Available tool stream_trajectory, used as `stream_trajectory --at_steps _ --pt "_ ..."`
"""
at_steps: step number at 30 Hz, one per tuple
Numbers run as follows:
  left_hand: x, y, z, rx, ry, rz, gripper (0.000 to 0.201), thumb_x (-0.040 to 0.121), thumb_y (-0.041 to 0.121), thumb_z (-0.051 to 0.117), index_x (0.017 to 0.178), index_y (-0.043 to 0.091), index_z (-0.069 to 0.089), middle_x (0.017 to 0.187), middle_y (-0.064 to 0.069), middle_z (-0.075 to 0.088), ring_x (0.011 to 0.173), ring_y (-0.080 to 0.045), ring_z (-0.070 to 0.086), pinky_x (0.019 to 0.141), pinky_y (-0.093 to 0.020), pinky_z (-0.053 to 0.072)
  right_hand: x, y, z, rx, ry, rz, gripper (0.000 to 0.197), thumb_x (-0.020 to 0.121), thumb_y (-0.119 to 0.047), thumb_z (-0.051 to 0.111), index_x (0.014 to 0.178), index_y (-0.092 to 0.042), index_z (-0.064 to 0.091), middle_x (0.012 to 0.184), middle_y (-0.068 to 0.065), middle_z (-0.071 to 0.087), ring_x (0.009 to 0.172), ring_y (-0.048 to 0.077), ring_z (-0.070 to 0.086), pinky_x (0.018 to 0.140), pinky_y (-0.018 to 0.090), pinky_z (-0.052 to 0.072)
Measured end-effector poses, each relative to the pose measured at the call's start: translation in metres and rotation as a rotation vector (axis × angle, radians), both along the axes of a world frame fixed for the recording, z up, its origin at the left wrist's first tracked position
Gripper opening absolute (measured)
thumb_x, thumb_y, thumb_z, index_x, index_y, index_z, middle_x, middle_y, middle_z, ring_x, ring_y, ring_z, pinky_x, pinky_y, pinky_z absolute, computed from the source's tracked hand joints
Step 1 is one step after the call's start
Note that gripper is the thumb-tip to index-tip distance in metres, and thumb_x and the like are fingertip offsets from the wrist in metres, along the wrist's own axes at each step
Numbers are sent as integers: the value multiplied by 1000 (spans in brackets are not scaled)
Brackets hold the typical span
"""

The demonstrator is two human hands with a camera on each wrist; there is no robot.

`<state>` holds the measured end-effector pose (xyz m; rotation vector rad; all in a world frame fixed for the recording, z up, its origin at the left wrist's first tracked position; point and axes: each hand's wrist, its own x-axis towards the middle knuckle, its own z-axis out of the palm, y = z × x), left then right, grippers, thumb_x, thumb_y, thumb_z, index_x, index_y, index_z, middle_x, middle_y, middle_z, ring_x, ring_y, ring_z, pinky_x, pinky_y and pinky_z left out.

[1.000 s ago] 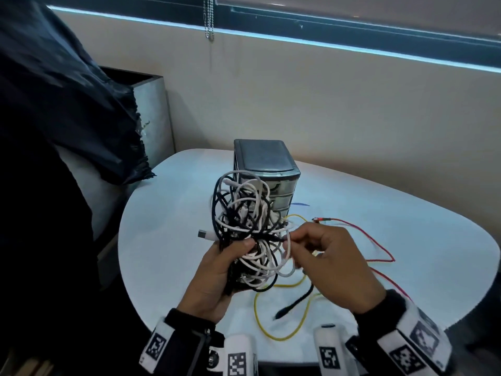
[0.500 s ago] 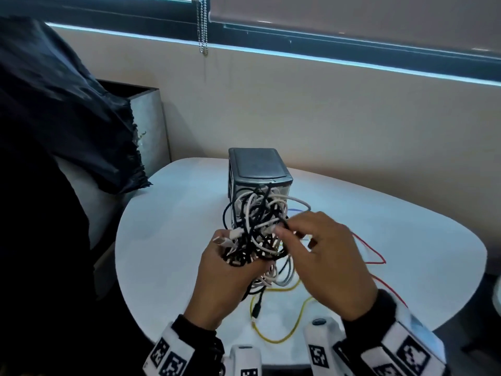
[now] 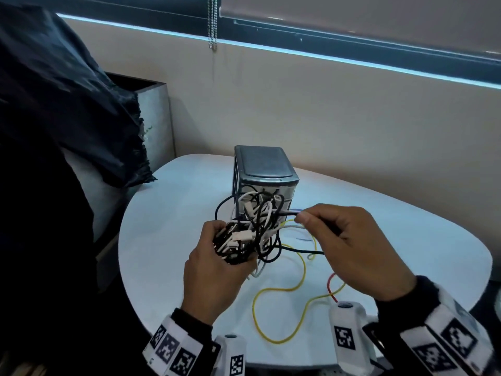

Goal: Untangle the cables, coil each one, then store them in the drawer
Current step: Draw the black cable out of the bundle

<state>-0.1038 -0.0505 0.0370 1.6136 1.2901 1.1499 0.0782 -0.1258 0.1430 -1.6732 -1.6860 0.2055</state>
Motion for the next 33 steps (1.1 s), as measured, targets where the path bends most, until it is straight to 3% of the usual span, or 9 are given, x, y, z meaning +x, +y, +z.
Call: stream_trajectory --at_steps 4,10,13,16,20,22,24,26,33 --pt "3 -7 -2 114 12 -34 63 61 36 84 112 47 49 98 24 69 86 -4 68 76 -38 57 -6 2 -14 -2 -37 -2 31 96 -39 53 76 -21 68 54 0 45 49 10 37 53 33 37" --pt "6 -11 -7 219 -20 0 59 64 32 81 116 41 52 104 19 69 89 -1 69 77 -38 58 -10 9 -26 -64 -77 -27 36 96 -35 55 61 -23 53 49 -6 41 47 13 35 51 30 31" --pt "7 -9 -7 242 -19 32 64 64 24 86 115 40 50 103 19 69 87 -2 69 76 -37 58 -10 4 -24 -53 87 -3 23 93 -29 62 70 -28 66 52 -7 53 47 11 45 51 25 36" --pt "9 -11 1 303 -24 68 64 64 39 78 119 44 46 103 26 66 88 4 66 75 -27 55 -10 -4 -22 16 286 18 20 90 -19 66 72 -28 71 57 0 63 43 6 45 49 14 35" --pt "12 -15 8 344 -105 61 91 66 42 66 144 50 21 118 26 60 97 0 68 79 -27 55 -15 -9 -25 95 326 -16 34 87 -5 68 61 -27 66 55 -4 62 41 3 43 46 8 31" --pt "10 -15 8 348 -132 44 105 62 37 70 147 56 11 120 26 59 99 0 68 80 -25 54 -19 -9 -26 99 331 -26 36 86 -3 68 58 -26 64 51 -9 57 41 3 45 47 7 30" --pt "10 -13 7 406 -106 51 94 62 32 73 141 56 28 120 24 60 101 1 66 83 -27 55 -21 -10 -27 86 338 -25 38 85 -2 68 56 -25 63 47 -11 54 40 3 43 46 6 29" --pt "9 -13 7 495 -98 52 62 69 33 70 126 43 48 111 14 64 100 -7 67 80 -34 57 -24 -9 -26 75 333 -17 39 85 1 67 55 -23 63 47 -10 53 39 4 42 46 7 28" --pt "5 -9 3 632 -133 71 44 71 25 69 114 26 59 112 -1 61 96 -28 65 73 -48 55 -33 -8 -23 55 370 -10 35 84 3 68 56 -19 67 49 0 57 38 4 43 45 7 29"
